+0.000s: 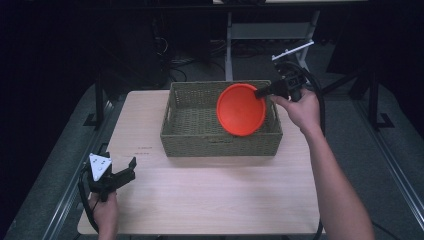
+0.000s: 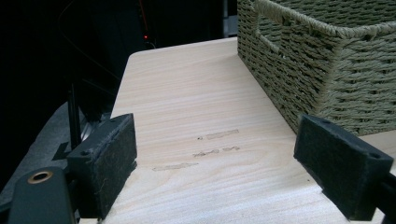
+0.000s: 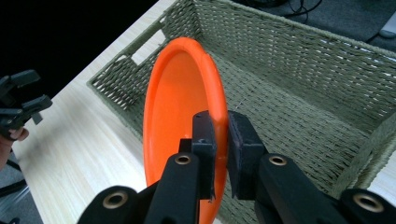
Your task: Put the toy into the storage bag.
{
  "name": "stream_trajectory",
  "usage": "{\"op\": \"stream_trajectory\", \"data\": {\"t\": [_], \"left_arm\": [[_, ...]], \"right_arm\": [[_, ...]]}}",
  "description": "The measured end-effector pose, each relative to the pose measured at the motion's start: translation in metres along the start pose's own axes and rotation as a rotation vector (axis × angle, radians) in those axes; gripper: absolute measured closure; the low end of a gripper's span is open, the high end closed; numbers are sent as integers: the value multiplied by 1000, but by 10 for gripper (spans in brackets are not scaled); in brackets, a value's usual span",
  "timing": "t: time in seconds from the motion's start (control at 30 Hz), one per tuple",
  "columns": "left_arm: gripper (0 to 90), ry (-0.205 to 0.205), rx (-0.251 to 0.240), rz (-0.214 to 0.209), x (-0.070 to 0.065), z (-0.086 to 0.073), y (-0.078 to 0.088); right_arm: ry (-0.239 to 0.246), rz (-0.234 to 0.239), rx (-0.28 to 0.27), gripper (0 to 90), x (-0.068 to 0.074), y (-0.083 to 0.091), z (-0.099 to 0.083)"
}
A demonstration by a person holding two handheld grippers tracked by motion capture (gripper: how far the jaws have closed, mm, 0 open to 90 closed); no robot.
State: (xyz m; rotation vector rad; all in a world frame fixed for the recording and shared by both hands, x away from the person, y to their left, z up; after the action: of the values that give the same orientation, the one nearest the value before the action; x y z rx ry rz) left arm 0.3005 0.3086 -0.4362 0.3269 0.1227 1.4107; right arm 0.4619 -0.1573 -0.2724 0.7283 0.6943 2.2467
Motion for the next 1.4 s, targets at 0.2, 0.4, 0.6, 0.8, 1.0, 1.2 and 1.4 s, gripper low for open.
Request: {"op": "stream_trajectory", "data": {"t": [0.2, 0.4, 0.6, 0.8, 1.0, 1.2, 1.4], "left_arm": [[127, -3, 2, 0, 0, 0, 0], [127, 1, -1, 0, 0, 0, 0], [127, -7, 2, -4, 0, 0, 0], [127, 2, -2, -1, 0, 0, 0], [127, -10, 1, -5, 0, 0, -1], [127, 4, -8, 0, 0, 0, 0], [127, -7, -2, -5, 0, 0, 0]], "right_arm": [[-12, 3, -3, 821, -3, -5, 5], [-22, -8, 7, 821, -7, -11, 8], [-40, -15, -1, 821, -12, -13, 10], [-53, -33, 5, 821, -19, -20, 10], [-76, -37, 0, 821, -24, -27, 8], [-87, -46, 0, 820, -31, -32, 8], [-106, -69, 1, 820, -37, -35, 7]]}}
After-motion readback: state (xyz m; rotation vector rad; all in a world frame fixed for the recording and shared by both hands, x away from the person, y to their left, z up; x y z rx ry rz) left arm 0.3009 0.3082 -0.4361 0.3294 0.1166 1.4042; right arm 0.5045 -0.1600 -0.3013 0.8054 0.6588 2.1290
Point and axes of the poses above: each handheld gripper's, and its own axes: y roughly backward along the jaws, z roughly out of its top, x roughly to its left, the point moved 4 cm from there along -y, roughly forward along the jaws, and after that the axes turned 4 degrees about -x, right-handed, at the moved point
